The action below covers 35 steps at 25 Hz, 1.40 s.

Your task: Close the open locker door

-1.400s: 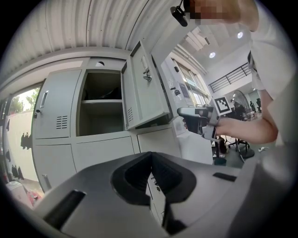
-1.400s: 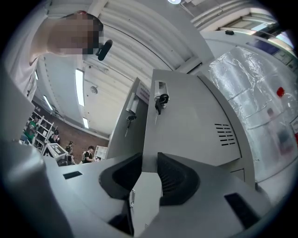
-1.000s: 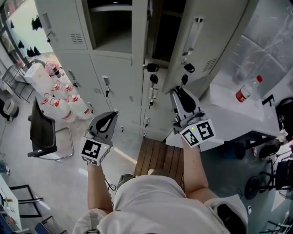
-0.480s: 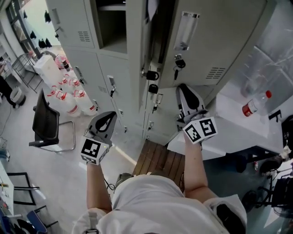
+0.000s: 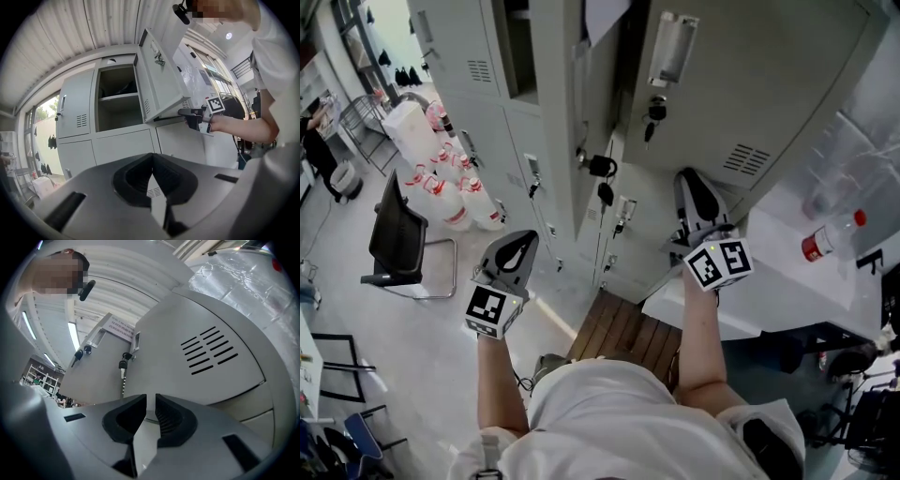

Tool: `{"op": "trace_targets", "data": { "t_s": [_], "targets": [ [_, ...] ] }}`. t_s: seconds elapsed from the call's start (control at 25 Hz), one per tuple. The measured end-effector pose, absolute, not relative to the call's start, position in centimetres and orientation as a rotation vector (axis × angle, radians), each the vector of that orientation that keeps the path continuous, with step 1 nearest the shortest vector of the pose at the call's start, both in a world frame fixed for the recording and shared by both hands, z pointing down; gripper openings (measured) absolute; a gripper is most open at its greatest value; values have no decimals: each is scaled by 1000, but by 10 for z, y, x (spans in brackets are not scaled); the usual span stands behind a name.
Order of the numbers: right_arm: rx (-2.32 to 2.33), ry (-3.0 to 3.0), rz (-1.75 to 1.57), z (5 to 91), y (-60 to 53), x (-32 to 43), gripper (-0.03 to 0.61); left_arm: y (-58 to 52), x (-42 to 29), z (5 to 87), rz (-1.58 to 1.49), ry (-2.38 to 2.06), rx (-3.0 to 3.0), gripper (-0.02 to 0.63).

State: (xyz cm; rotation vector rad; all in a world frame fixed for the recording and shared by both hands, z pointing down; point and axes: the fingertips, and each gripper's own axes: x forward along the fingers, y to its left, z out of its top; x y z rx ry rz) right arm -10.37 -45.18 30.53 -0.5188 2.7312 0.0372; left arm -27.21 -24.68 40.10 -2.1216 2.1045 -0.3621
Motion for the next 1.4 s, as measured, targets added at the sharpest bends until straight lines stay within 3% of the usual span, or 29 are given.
{"op": "trace_targets", "data": {
  "t_s": [1.4],
  "targets": [
    [-584, 2732, 14, 302, -475, -96, 74, -213, -267, 409, -369, 2230, -2015, 3]
  ]
}}
